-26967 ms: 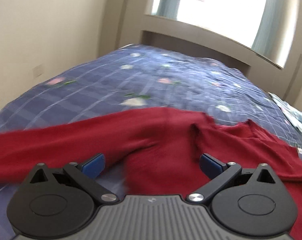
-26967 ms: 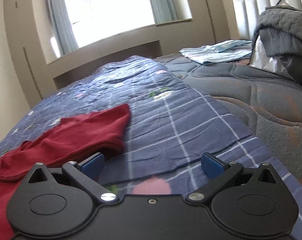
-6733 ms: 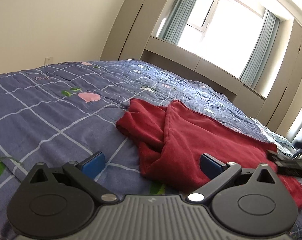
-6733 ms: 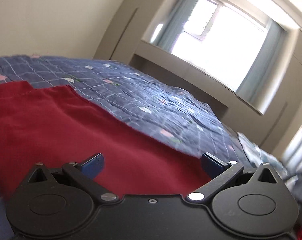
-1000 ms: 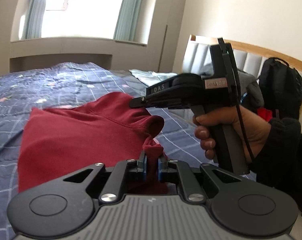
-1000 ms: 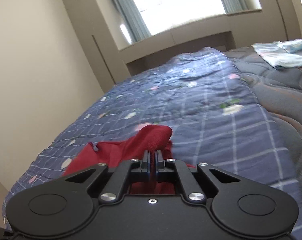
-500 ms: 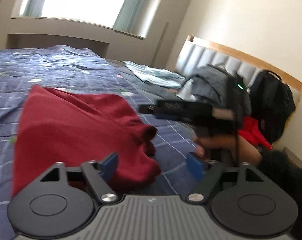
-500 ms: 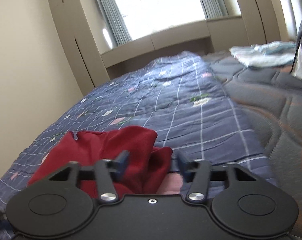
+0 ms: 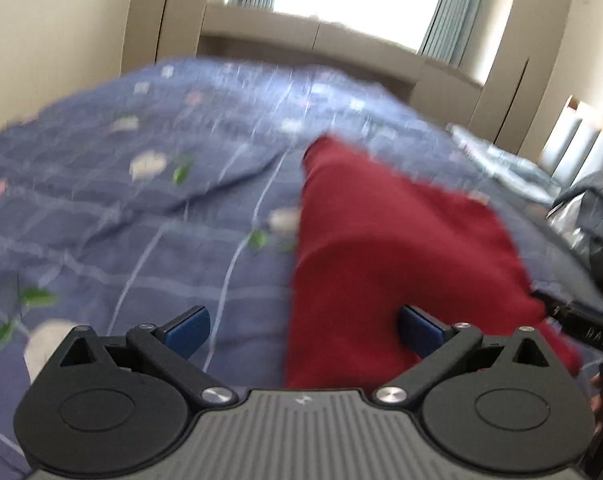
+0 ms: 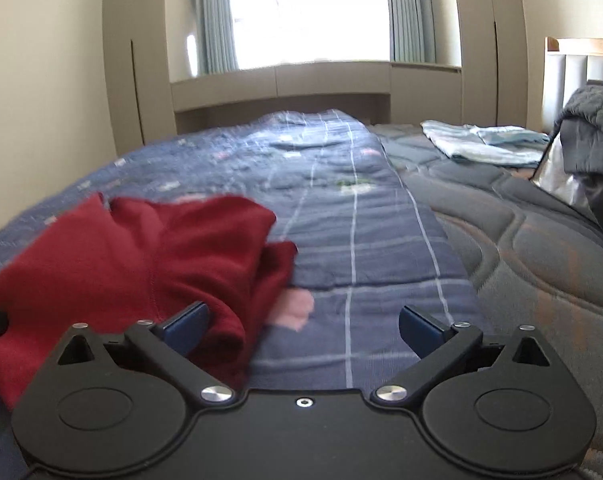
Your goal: Fold small clothes
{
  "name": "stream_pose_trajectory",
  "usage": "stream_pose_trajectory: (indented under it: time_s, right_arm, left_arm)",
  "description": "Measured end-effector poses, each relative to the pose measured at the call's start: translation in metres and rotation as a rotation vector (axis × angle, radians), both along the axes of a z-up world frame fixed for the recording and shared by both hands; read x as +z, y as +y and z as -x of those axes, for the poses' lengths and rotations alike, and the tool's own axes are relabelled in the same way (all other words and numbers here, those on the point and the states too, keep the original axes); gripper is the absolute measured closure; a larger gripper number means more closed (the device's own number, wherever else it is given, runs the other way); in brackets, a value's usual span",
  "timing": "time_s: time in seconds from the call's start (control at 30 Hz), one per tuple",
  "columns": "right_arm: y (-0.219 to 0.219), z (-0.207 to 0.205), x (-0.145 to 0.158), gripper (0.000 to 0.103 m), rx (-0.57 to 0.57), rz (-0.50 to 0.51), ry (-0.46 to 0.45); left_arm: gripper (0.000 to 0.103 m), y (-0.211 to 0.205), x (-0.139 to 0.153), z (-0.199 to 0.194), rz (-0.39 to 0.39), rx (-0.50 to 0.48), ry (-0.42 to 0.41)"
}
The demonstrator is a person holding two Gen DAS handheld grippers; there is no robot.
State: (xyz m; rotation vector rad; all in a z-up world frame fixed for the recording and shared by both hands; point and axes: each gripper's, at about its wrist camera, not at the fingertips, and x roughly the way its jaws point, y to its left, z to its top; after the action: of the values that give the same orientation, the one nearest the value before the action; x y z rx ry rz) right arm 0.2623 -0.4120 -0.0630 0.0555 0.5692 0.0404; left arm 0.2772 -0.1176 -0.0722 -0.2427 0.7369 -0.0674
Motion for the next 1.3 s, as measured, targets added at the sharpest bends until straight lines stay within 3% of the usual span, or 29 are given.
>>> stream_pose_trajectory:
  time_s: [0.1,0.23,0.4,0.53,0.63,0.73,0.8,0.93,1.0,1.07,1.3]
  right_arm:
    - [-0.001,-0.001,-0.002,0.001,0.002,-0.006,0.004]
    - [-0.007,0.002,-0.002,0.001,0.007,-0.044,-0.006]
    - [-0.014,0.008,0.014,0.001,0.013,-0.086,-0.092]
    - [-0.008,-0.017,0.028,0.001,0.061,-0.046,-0.12]
    - [-0.002,-0.051,0.03,0.001,0.088,-0.039,-0.1]
    - [0.003,-0.082,0.023,0.001,0.094,-0.05,-0.072]
    - [0.002,-0.098,0.015,0.001,0.079,-0.06,-0.037]
    - [-0.006,-0.11,-0.006,0.001,-0.044,-0.071,0.057]
    - [-0.017,-0.11,-0.009,0.001,-0.098,-0.131,0.071]
    - [-0.02,-0.107,-0.01,0.001,-0.128,-0.141,0.065]
    - [-0.009,-0.108,-0.014,0.001,-0.126,-0.069,0.074]
  left_arm:
    - [0.001,0.013,-0.009,0.003,0.068,0.007,0.005]
    - [0.001,0.014,-0.005,0.006,0.054,-0.009,-0.001]
    - [0.001,0.023,0.013,0.001,0.09,0.002,-0.042]
    - [0.0,0.027,0.033,-0.025,0.069,-0.012,-0.104]
    - [0.0,0.02,0.04,-0.066,-0.003,-0.025,-0.101]
    - [0.0,0.016,0.033,-0.105,-0.045,-0.032,-0.096]
    - [0.0,0.017,0.024,-0.129,-0.033,-0.027,-0.067]
    - [0.0,0.024,-0.003,-0.158,-0.005,0.006,0.023]
    - [0.0,0.028,-0.019,-0.161,0.022,0.012,0.052]
    - [0.0,0.033,-0.028,-0.153,0.056,0.018,0.015]
    - [0.0,0.036,-0.032,-0.15,0.08,0.023,-0.011]
